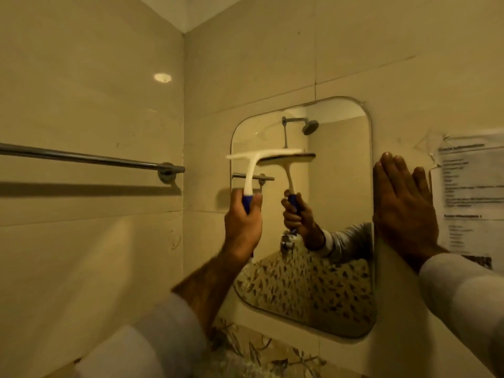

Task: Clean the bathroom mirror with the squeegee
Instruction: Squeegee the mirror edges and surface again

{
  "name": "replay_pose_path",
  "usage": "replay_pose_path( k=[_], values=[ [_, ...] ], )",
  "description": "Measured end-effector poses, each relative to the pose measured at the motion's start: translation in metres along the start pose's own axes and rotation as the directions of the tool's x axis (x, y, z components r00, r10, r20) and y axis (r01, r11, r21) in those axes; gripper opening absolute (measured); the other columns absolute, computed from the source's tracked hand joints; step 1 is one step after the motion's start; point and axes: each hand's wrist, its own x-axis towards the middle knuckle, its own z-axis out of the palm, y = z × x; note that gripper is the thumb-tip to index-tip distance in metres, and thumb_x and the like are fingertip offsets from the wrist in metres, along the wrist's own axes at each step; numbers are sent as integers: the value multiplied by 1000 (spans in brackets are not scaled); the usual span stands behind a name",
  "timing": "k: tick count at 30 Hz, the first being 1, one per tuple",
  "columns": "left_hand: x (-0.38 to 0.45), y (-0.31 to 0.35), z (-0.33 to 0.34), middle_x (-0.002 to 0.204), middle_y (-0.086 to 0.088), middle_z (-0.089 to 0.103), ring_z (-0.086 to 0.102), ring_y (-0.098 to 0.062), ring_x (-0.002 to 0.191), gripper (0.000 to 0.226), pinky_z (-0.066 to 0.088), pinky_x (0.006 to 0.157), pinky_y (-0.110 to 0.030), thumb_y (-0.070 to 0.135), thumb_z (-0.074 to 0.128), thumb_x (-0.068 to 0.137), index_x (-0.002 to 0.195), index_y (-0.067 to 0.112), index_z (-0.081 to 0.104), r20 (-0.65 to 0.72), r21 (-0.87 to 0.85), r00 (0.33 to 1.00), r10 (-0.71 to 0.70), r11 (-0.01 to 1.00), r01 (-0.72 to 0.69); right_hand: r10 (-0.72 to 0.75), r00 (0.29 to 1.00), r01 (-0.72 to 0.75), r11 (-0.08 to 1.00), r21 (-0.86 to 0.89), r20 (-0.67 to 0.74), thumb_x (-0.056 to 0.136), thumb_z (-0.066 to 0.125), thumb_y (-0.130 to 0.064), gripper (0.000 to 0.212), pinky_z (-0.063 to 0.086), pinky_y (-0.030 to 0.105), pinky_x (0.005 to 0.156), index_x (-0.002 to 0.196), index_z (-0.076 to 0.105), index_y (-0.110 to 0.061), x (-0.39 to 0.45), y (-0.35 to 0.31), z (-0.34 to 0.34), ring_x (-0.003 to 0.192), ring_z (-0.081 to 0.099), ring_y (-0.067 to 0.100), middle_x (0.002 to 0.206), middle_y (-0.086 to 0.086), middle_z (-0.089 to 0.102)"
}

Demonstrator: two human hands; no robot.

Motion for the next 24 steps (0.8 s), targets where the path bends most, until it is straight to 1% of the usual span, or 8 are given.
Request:
replay_pose_path(
  k=[2, 6, 9, 11, 14, 19, 23, 24],
  values=[
    [28, 29, 13, 83, -1, 58, 56, -17, 64, 22, 49, 56, -33, 47, 49, 98, 111, 30, 45, -27, -22, 997, 66, 997, -67, 0, 1000, 0, 1000, -3, 6, 93, 46, -6, 64, 12, 55, 123, 153, 26, 0, 0, 0, 1, 152, 12, 34, 162, 19, 20],
    [69, 71, 32, 76, 4, 53, 54, -11, 57, 20, 47, 46, -24, 44, 49, 99, 109, 30, 41, -78, -49, 983, 168, 984, -172, -14, 1000, 14, 1000, -7, -2, 96, 30, -21, 61, 11, 53, 124, 154, 25, -1, -1, 2, 4, 152, 11, 33, 162, 18, 18],
    [85, 81, 43, 80, 4, 52, 56, -11, 61, 19, 47, 46, -24, 45, 48, 99, 110, 32, 38, -47, -48, 987, 154, 987, -156, -16, 1000, 16, 1000, -5, -14, 96, 28, -23, 62, 9, 52, 124, 154, 24, -2, -2, 3, 6, 153, 10, 31, 163, 16, 17],
    [88, 74, 48, 80, 2, 53, 55, -11, 60, 21, 47, 48, -26, 45, 47, 99, 112, 30, 40, -18, -40, 994, 103, 994, -104, -18, 1000, 18, 1000, -11, -23, 96, 28, -23, 62, 9, 52, 124, 154, 24, -2, -2, 3, 6, 152, 11, 32, 163, 17, 18],
    [81, 54, 51, 78, 0, 55, 52, -11, 51, 19, 44, 43, -24, 46, 47, 99, 107, 30, 42, -12, -90, 999, 37, 995, -38, -27, 999, 27, 999, -25, -21, 95, 30, -23, 63, 10, 53, 124, 154, 23, -2, -3, 3, 7, 152, 11, 32, 163, 17, 18],
    [61, 24, 46, 77, 3, 56, 51, -8, 52, 11, 42, 45, -24, 47, 47, 98, 100, 38, 41, 17, -58, 997, 78, 995, -77, -9, 1000, 9, 1000, -22, -6, 94, 51, -6, 69, 9, 53, 124, 155, 19, -2, -3, 1, 6, 153, 7, 31, 164, 16, 14],
    [34, -2, 40, 73, 7, 56, 52, -1, 41, 8, 42, 40, -19, 46, 49, 98, 94, 43, 42, 18, -69, 999, 43, 997, -41, -5, 1000, 5, 1000, -11, 12, 94, 51, -5, 70, 7, 53, 124, 156, 18, -3, -3, -1, 2, 153, 6, 32, 164, 17, 13],
    [27, -9, 38, 74, 7, 56, 52, -1, 43, 8, 43, 42, -20, 47, 49, 98, 94, 43, 43, 21, -68, 999, 27, 997, -26, -5, 1000, 5, 1000, -7, 20, 95, 50, -6, 69, 7, 53, 124, 156, 18, -3, -3, -1, 2, 153, 6, 32, 164, 17, 12]
  ],
)
